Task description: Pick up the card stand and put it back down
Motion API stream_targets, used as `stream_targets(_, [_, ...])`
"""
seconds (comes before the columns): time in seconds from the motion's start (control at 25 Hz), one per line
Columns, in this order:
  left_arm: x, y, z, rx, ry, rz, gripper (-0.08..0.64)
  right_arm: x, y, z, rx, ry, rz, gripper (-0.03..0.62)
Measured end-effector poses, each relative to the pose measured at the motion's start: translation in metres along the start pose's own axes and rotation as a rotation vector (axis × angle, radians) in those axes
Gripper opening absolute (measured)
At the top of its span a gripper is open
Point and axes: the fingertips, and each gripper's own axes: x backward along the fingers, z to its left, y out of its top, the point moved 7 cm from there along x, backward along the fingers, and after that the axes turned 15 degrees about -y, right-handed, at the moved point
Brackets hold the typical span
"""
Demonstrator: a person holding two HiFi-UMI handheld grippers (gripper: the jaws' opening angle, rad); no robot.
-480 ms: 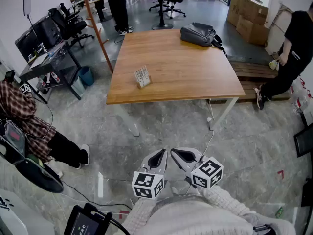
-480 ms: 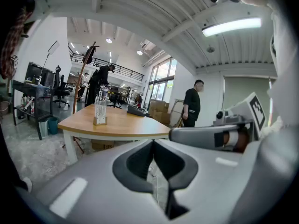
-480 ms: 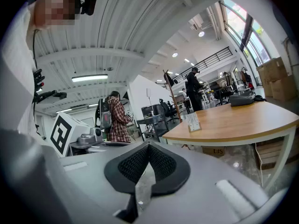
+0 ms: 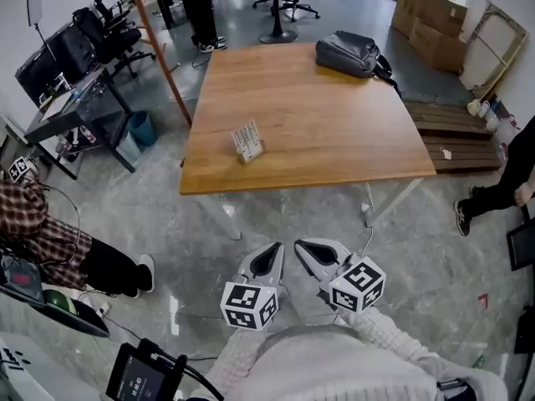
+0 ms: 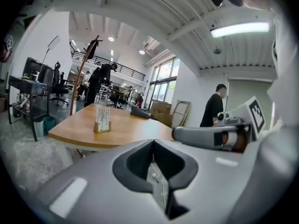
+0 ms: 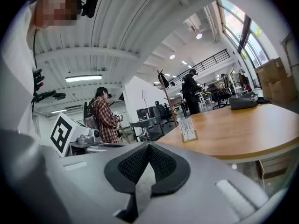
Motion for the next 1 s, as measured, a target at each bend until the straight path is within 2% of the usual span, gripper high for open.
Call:
stream_targets(0.08, [-0.012,0.014,0.025,0.002,-0.023,-0.003,0.008,-0.029,0.011,-0.008,0.002,0.008,-0.010,-0.002])
stream_targets(0.28, [-0.035,0.062,0.093,-0.059,-0.030,0.004,0.008,-0.101,0.043,-0.027,-0.021,-0.005,-0.020,-0.002])
stream_targets(0.44, [-0.058,0.072,0.147,-0.011,-0.046,0.013,0.008,-0.154,0.060,-0.043,-0.030,-0.015,-0.022,-0.002])
stream_targets(0.8, [-0.086,0.067,0.190,0.060,-0.051,0.065,0.008,-0.190,0.053,-0.067,-0.077,-0.023,0.065,-0.002])
stream_targets(1.0, [-0.100,0.072,0.212,0.067,-0.027,0.080,0.008,-0.214,0.056,-0.087,-0.080,-0.006,0.104,-0.002])
